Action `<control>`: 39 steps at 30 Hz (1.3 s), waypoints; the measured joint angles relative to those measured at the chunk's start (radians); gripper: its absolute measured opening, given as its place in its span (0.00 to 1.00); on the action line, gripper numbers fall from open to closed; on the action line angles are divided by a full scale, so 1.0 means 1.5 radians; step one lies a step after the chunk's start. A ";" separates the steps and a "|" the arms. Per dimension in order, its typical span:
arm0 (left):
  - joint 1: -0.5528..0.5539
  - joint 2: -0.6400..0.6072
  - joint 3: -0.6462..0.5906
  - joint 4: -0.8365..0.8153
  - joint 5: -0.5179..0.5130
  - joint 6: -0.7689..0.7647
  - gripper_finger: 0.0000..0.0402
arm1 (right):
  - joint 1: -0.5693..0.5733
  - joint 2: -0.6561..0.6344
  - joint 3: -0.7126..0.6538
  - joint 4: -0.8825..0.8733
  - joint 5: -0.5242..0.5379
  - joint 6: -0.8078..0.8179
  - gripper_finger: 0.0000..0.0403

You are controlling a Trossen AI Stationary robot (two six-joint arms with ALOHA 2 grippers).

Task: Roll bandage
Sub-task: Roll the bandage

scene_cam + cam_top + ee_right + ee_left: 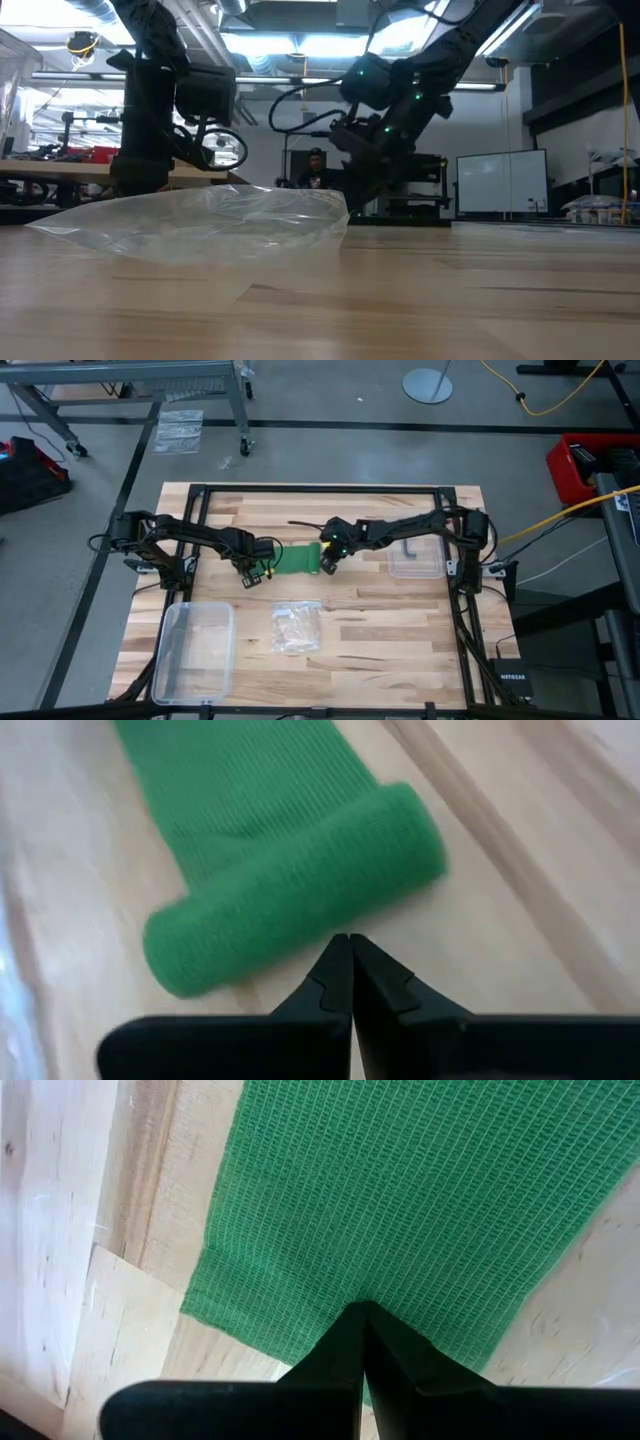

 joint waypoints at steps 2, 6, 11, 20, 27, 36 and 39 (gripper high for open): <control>0.000 0.000 0.000 0.001 0.001 0.000 0.00 | 0.000 0.010 0.000 0.045 -0.012 0.012 0.00; 0.000 0.000 0.000 0.001 0.001 0.000 0.00 | 0.000 0.021 0.000 0.128 -0.042 0.036 0.00; 0.000 0.000 0.000 0.002 0.001 0.000 0.00 | 0.000 0.021 0.000 0.218 -0.092 0.053 0.00; 0.000 0.000 0.000 -0.011 0.000 0.016 0.00 | -0.001 0.014 0.001 0.099 -0.077 0.048 0.00; 0.000 0.001 0.000 -0.020 -0.004 0.017 0.00 | -0.001 -0.006 0.001 0.023 -0.013 0.029 0.00; 0.000 0.000 0.000 -0.019 -0.004 0.017 0.00 | 0.019 0.007 0.001 0.025 0.038 0.031 0.00; 0.000 0.000 0.000 -0.020 -0.004 0.017 0.00 | 0.026 0.017 0.001 0.037 0.045 0.037 0.00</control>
